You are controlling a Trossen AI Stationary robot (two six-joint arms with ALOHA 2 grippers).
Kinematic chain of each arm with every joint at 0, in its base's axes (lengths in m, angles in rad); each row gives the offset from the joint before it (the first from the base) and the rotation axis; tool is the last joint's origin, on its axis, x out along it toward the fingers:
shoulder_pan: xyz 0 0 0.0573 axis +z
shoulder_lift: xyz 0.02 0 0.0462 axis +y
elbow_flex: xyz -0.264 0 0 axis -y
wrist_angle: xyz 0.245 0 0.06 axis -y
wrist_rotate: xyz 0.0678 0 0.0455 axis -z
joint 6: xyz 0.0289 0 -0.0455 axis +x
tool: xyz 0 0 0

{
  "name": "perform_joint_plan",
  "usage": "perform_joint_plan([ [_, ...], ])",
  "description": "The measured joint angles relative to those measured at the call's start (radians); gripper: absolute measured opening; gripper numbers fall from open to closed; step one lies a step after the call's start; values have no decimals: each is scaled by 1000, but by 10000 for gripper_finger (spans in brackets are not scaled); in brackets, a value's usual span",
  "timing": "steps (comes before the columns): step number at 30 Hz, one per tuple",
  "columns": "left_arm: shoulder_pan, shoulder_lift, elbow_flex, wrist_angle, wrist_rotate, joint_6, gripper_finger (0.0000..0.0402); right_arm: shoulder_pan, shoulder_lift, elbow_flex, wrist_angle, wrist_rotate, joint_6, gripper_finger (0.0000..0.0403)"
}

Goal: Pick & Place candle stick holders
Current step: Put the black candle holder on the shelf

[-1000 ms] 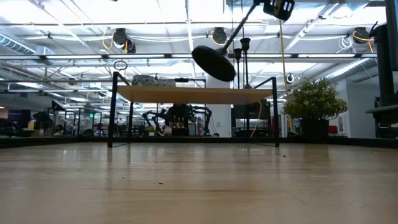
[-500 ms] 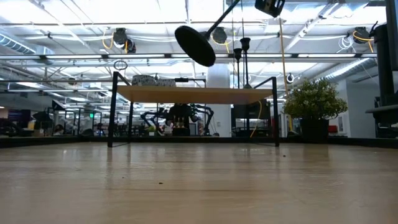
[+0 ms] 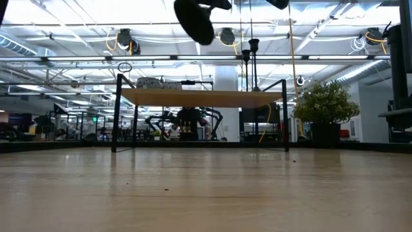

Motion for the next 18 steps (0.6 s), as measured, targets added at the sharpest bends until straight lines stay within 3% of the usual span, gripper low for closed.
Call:
perform_joint_plan([
  [9,12,-1,0,27,12,-34,274,0,-2,0,33,-25,-31,8],
  [18,14,26,-1,35,79,-37,211,-31,-2,0,15,-40,-57,8],
])
